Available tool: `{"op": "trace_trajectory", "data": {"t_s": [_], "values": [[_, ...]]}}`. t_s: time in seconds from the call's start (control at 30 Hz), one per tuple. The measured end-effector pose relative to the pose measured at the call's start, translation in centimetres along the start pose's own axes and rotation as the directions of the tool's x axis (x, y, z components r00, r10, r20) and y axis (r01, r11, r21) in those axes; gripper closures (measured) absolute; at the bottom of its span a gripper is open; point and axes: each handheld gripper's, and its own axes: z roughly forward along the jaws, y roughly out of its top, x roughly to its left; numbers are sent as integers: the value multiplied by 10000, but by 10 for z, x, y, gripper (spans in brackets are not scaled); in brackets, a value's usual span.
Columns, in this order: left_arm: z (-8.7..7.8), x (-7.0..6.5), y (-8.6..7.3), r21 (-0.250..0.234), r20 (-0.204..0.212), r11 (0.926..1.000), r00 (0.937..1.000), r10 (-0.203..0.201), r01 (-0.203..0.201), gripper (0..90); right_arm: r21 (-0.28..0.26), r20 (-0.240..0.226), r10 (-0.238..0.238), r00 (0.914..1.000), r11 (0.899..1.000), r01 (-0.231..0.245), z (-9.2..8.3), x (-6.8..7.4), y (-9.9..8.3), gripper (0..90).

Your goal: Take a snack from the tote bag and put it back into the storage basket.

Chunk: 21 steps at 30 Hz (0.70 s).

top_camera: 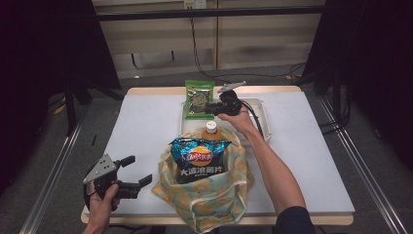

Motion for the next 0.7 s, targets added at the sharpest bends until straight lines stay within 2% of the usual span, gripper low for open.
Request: {"op": "trace_trajectory", "data": {"t_s": [0.17,0.27,0.5,0.7], "values": [[2,1,0,17,-78,10000,10000,-23,23,36,-345,22,-115,9999,9993,116,-24,7,0,555],[2,0,1,-8,-75,10000,10000,43,-43,36,-615,42,20,10000,9981,-17,-38,10,-2,462],[0,0,0,-26,-86,10000,9999,52,-53,36,-1196,96,95,9999,9928,-82,-72,24,-6,403],[0,0,-1,-15,-25,10000,10000,-45,45,36,-1456,117,122,9999,9893,-103,-97,38,-16,408]]}}
